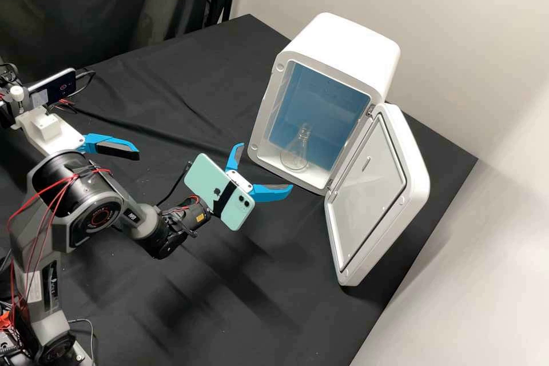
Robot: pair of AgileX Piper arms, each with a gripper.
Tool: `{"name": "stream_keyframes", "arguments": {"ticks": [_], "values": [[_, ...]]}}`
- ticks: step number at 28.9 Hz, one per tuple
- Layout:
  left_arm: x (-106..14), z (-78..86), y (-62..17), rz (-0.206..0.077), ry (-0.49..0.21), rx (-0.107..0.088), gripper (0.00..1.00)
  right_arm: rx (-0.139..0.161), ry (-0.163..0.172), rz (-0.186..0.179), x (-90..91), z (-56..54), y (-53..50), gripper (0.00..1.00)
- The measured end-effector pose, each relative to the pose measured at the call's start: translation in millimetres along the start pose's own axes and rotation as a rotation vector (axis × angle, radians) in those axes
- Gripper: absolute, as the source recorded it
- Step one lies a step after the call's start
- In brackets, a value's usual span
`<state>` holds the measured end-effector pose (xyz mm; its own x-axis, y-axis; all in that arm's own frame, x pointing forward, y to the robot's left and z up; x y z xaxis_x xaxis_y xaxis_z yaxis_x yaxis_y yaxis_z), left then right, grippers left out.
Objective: Take the flask out of the incubator
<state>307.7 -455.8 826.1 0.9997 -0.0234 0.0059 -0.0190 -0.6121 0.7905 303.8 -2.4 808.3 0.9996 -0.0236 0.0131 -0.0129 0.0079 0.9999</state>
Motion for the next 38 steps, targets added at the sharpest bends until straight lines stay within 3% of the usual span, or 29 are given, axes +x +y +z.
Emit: {"name": "stream_keyframes", "arguments": {"ticks": [14, 21, 26, 29, 31, 33, 35, 38], "values": [[0.0, -0.3, 0.2, 0.002, -0.001, 0.002, 1.0, -0.012, -0.011, -0.022, 1.5, 4.2, -7.1, 1.0], [2.7, -15.6, -12.0, -0.024, 0.044, 0.011, 1.0, -0.014, -0.018, -0.028, 1.9, 6.1, -8.9, 1.0], [3.4, -29.2, -16.6, -0.02, 0.085, 0.015, 1.0, -0.017, -0.021, -0.032, 2.2, 7.2, -10.1, 1.0], [3.3, -35.2, -20.6, -0.033, 0.103, 0.017, 1.0, -0.017, -0.021, -0.032, 2.2, 7.2, -10.1, 1.0], [2.6, -39.0, -22.3, -0.025, 0.15, 0.021, 1.0, -0.017, -0.023, -0.034, 2.3, 7.7, -10.6, 1.0], [1.6, -44.5, -25.3, -0.032, 0.193, 0.01, 1.0, -0.018, -0.027, -0.037, 2.5, 8.9, -11.8, 1.0], [1.3, -48.2, -26.4, -0.04, 0.19, 0.011, 1.0, -0.018, -0.027, -0.038, 2.6, 9.0, -11.9, 1.0], [0.4, -53.1, -26.6, -0.051, 0.17, -0.008, 1.0, -0.018, -0.027, -0.038, 2.6, 9.0, -11.9, 1.0]]}}
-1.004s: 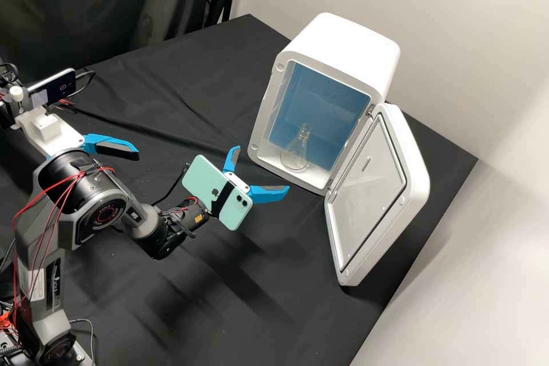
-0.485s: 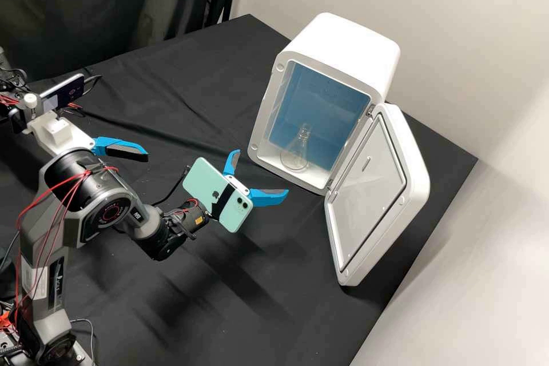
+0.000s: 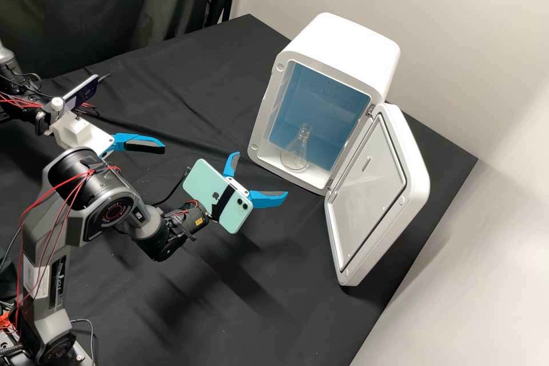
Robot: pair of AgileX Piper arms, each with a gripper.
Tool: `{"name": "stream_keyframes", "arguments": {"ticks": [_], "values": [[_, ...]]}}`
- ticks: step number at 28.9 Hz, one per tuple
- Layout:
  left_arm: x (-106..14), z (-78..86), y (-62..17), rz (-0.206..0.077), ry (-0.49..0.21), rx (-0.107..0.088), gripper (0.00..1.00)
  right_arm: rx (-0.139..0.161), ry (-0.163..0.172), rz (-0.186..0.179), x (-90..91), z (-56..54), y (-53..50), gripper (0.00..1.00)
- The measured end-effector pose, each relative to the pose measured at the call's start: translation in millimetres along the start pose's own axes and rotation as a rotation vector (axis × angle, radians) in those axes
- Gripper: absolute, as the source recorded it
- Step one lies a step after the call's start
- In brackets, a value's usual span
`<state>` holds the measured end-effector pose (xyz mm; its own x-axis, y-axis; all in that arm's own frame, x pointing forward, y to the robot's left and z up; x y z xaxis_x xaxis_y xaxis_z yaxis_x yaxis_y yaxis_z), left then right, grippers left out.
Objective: Take the flask out of the incubator
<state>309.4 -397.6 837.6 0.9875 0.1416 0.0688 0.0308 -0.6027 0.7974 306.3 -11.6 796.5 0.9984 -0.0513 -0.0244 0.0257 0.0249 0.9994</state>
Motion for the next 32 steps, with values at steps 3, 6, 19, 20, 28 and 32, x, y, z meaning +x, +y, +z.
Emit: {"name": "stream_keyframes", "arguments": {"ticks": [3, 6, 19, 20, 28, 32], "values": [[-0.1, -3.8, -0.4, -0.012, -0.01, -0.024, 1.0, 0.0, 0.0, 0.0, 0.0, 0.0, 0.0, 1.0], [-0.2, -6.6, -0.1, -0.01, -0.001, -0.032, 1.0, 0.0, 0.0, 0.0, 0.0, 0.0, 0.0, 1.0], [-4.2, -30.4, -3.1, -0.036, 0.003, 0.018, 1.0, 0.005, -0.001, -0.002, 0.2, -1.7, -2.3, 1.0], [-7.2, -42.4, -5.4, -0.048, 0.044, 0.013, 1.0, 0.005, 0.005, -0.009, 0.3, -3.5, -4.6, 1.0], [-14.2, -75.0, -14.3, -0.097, 0.227, -0.053, 1.0, 0.004, 0.017, -0.03, 0.6, -7.1, -10.9, 1.0], [-12.8, -69.2, -15.0, -0.1, 0.207, -0.051, 1.0, 0.004, 0.016, -0.032, 1.1, -5.7, -12.5, 1.0]]}}
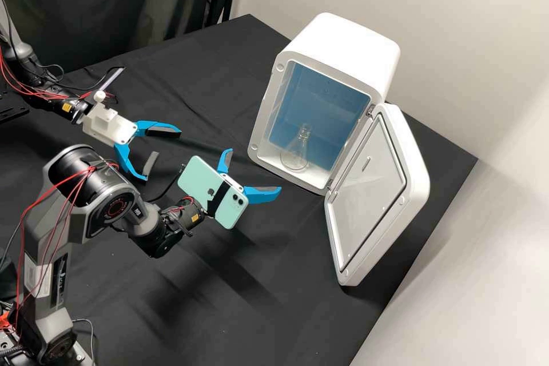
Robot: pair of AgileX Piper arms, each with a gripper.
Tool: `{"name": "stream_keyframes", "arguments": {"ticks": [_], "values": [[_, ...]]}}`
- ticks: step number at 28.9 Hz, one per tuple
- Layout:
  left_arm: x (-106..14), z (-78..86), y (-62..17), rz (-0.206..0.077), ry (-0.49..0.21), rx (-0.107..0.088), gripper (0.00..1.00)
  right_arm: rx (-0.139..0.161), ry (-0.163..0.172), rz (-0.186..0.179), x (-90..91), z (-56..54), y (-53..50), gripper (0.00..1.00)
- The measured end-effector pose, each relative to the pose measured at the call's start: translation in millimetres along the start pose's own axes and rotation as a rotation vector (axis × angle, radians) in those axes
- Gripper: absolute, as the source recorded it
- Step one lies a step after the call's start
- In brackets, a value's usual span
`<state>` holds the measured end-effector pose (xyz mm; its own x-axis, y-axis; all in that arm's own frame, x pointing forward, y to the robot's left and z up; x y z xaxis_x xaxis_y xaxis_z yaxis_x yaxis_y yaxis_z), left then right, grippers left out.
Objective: Take the flask out of the incubator
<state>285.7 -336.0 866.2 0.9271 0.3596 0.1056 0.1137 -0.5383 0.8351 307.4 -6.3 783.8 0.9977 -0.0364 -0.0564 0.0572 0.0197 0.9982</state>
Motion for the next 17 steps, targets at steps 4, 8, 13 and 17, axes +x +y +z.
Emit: {"name": "stream_keyframes", "arguments": {"ticks": [4, 8, 13, 17], "values": [[0.1, 2.1, -0.3, -0.001, -0.007, 0.001, 1.0, 0.0, -0.004, -0.004, 0.4, 1.5, -1.5, 1.0], [0.1, 2.1, -0.3, -0.001, -0.007, 0.001, 1.0, 0.0, -0.005, -0.006, 0.5, 1.8, -1.9, 1.0], [-0.1, -0.5, -0.1, -0.003, -0.003, 0.005, 1.0, 0.0, -0.005, -0.006, 0.5, 1.8, -1.9, 1.0], [3.5, -8.3, 5.8, 0.013, 0.018, 0.005, 1.0, 0.0, -0.005, -0.006, 0.5, 1.8, -1.9, 1.0]]}}
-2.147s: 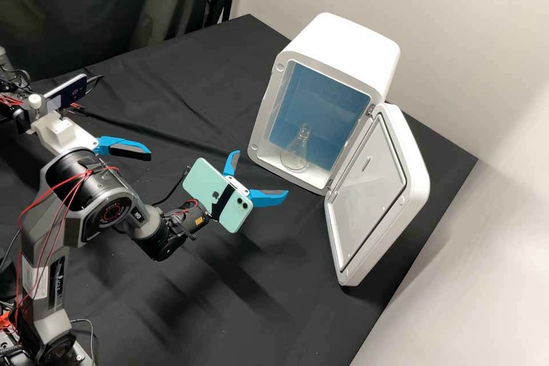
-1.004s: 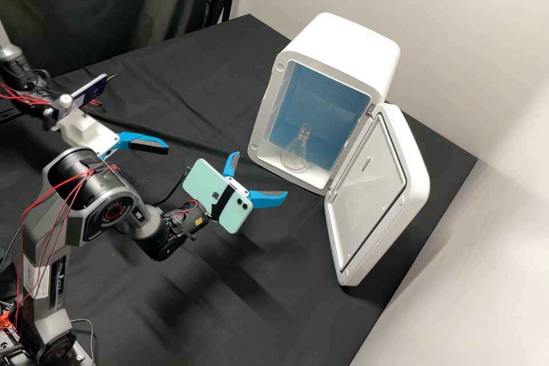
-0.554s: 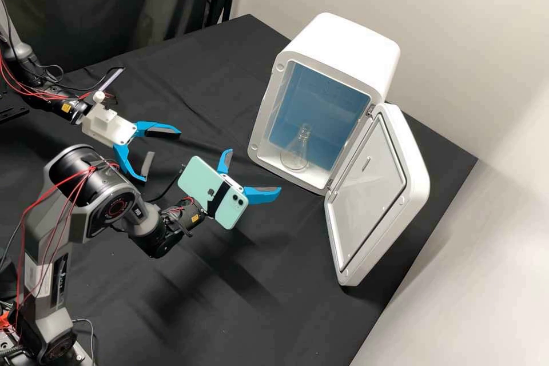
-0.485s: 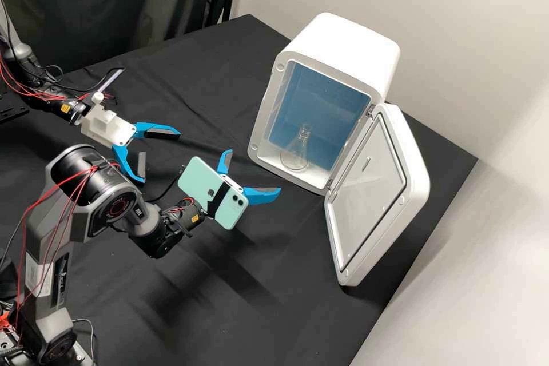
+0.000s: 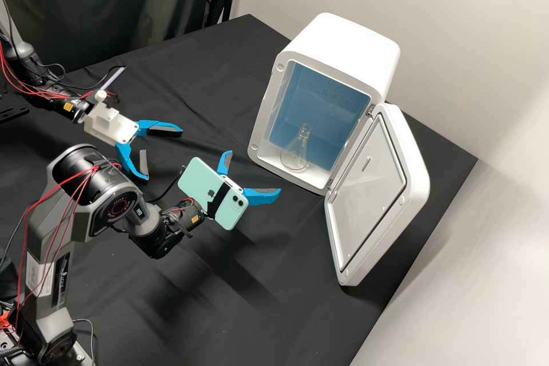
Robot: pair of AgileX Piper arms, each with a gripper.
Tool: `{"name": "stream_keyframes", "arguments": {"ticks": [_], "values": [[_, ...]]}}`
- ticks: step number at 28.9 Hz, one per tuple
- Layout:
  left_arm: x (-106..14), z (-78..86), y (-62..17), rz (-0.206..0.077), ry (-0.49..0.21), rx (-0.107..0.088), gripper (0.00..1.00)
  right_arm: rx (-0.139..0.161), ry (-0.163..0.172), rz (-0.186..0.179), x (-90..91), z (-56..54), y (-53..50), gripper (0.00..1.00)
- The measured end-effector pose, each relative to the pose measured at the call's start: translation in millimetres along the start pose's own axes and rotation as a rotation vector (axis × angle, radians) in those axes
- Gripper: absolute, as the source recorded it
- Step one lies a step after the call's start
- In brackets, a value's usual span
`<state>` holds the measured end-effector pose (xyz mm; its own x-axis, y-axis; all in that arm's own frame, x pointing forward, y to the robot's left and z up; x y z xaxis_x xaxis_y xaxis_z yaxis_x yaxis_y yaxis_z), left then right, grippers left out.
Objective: Take the flask out of the incubator
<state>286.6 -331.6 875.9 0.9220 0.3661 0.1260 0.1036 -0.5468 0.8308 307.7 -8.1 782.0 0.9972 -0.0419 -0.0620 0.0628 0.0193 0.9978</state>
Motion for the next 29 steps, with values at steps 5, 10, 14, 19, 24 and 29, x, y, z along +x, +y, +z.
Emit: {"name": "stream_keyframes", "arguments": {"ticks": [5, 10, 14, 19, 24, 29], "values": [[6.1, -15.2, 10.8, 0.038, 0.041, -0.001, 1.0, -0.01, 0.001, 0.0, 0.0, -0.2, -0.1, 1.0], [10.9, -27.2, 11.4, 0.04, 0.072, -0.003, 1.0, -0.018, 0.004, -0.004, 0.0, -1.1, -1.1, 1.0], [12.5, -35.1, 9.7, 0.021, 0.098, -0.008, 1.0, -0.021, 0.004, -0.004, 0.0, -1.1, -1.1, 1.0], [15.0, -39.2, 7.6, 0.007, 0.111, -0.01, 1.0, -0.024, 0.012, -0.01, 0.2, -3.2, -3.7, 1.0], [15.1, -40.0, 6.9, 0.003, 0.113, -0.011, 1.0, -0.053, 0.026, -0.014, 9.7, -2.5, -10.1, 1.0], [15.1, -39.6, 6.8, 0.002, 0.108, -0.007, 1.0, -0.054, 0.036, -0.01, 26.8, -1.2, -13.3, 1.0]]}}
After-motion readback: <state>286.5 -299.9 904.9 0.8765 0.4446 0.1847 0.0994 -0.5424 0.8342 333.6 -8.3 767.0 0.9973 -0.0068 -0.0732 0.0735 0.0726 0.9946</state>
